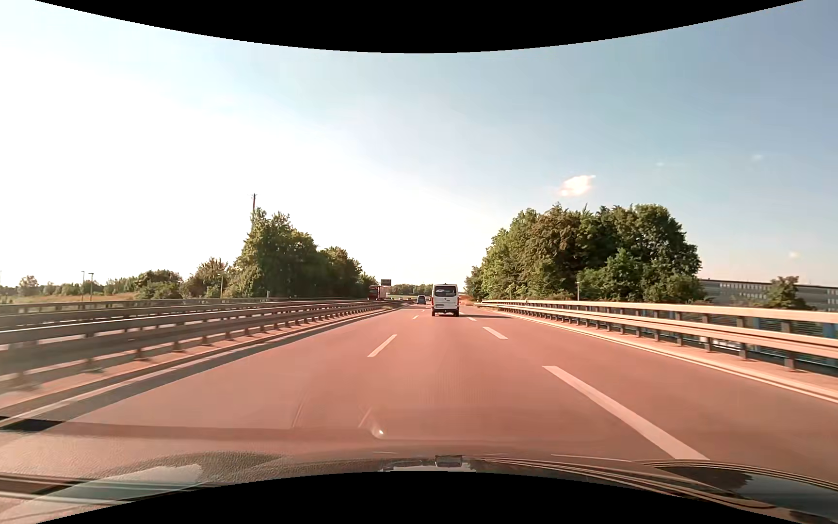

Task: Follow the waypoints while adhering to traffic rules and regulations

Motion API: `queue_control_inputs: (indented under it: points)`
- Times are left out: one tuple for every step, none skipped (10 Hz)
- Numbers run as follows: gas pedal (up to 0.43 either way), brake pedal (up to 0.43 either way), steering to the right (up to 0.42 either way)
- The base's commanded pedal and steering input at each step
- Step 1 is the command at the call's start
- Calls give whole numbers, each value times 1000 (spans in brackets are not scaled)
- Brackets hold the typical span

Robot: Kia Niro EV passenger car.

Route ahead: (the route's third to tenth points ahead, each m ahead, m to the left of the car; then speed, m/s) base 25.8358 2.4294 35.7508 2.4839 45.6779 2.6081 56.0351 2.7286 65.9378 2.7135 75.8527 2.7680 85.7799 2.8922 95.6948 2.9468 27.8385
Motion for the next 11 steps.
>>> queue_control_inputs:
  points:
    - [197, 6, -2]
    - [189, 6, -2]
    - [169, 6, -2]
    - [157, 6, -2]
    - [150, 6, -2]
    - [150, 6, -2]
    - [150, 6, 0]
    - [150, 6, 0]
    - [150, 6, 1]
    - [150, 6, 2]
    - [150, 6, 2]
